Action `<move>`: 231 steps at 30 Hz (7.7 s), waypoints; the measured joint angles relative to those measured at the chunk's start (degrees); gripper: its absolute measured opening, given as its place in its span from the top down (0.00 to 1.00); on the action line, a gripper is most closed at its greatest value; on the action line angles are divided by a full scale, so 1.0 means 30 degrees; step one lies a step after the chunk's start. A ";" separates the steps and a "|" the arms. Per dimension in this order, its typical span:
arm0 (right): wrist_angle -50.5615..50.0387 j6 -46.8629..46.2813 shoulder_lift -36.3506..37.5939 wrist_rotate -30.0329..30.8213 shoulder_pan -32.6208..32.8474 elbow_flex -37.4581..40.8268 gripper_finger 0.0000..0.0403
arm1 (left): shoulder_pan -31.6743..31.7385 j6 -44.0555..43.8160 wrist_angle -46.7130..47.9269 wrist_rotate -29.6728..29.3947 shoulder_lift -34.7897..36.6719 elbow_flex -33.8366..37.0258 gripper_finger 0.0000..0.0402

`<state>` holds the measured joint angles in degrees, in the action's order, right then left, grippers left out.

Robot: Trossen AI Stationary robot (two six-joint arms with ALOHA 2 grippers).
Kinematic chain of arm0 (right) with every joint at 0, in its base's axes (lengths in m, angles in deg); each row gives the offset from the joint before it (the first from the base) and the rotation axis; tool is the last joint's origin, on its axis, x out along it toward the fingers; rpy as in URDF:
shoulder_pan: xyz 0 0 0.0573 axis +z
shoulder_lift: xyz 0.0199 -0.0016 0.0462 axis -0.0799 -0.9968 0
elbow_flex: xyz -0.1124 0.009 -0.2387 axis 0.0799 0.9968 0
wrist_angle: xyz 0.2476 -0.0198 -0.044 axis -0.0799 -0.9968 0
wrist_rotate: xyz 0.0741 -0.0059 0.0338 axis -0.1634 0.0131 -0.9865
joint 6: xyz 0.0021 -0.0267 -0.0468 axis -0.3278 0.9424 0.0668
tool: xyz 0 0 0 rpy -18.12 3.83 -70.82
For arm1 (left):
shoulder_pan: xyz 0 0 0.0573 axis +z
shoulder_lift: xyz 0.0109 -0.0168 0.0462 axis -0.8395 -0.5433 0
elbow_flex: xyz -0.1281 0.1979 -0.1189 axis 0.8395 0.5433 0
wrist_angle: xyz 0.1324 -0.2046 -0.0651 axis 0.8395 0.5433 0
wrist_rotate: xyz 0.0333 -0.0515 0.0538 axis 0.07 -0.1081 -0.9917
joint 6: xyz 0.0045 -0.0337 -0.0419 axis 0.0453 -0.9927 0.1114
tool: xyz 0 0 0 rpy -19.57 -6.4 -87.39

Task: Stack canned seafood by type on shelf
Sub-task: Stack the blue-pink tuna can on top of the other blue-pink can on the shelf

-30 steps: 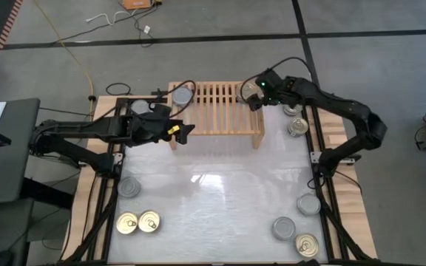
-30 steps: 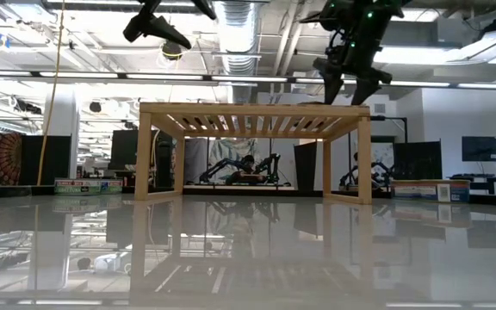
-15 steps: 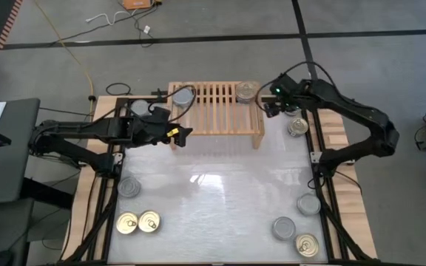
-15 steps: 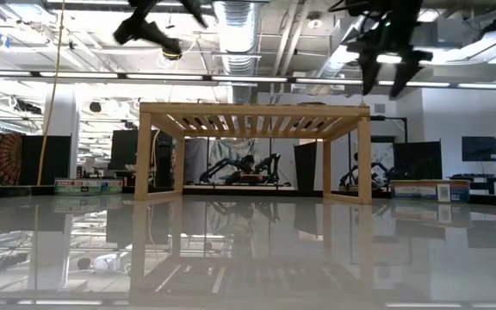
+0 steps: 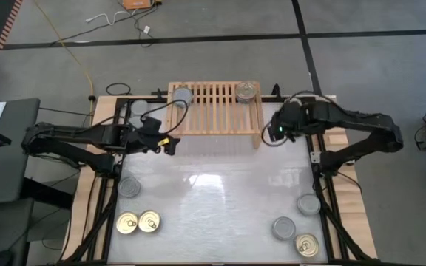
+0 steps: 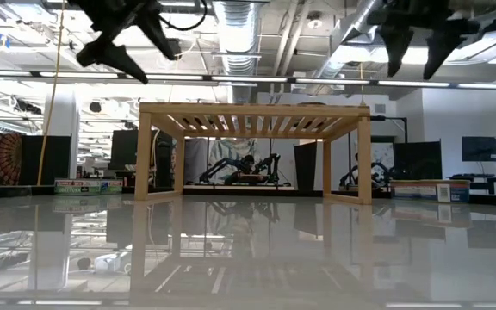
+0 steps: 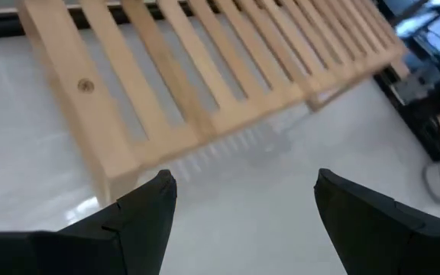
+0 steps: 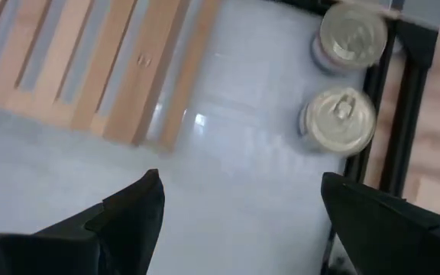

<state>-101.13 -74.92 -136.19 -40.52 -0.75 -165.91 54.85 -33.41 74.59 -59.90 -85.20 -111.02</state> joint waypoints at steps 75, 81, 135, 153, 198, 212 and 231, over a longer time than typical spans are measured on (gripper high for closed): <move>1.2286 0.5900 0.3922 -0.2441 -1.4328 1.2763 0.44 | -0.1346 0.0086 0.0657 0.0117 0.0350 0.0188 0.26; 1.3135 0.6215 0.2936 -0.1652 -1.5451 1.2786 0.81 | -0.1333 0.0051 0.0657 0.0119 0.0350 0.0188 0.26; 2.0513 -1.2987 -0.6248 -0.2975 0.8941 0.9704 0.96 | -0.1452 0.1172 -0.0276 0.1572 -0.0260 0.0181 0.26; 1.2936 -0.4258 -0.2582 0.1959 0.9344 0.4517 0.92 | -0.4856 -0.3870 -0.3512 0.1743 -0.4793 0.0181 0.26; 2.1202 -0.7042 0.1663 0.3323 1.2586 1.5096 0.86 | -0.6069 -0.6593 -1.6705 0.0717 -1.2749 0.0173 0.56; 2.5469 -0.5080 -0.0950 -0.0542 1.0444 1.5096 0.86 | -0.5344 -0.4725 -1.6653 0.1587 -1.2749 0.0173 0.57; 2.6442 -0.3449 -0.0933 -0.1275 0.9825 1.5096 0.85 | -0.5001 -0.4203 -1.6508 0.2516 -1.2749 0.0173 0.57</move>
<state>-21.81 -85.26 -138.99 -44.35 28.72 -120.63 39.85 -46.02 25.06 -52.35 -123.45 -110.50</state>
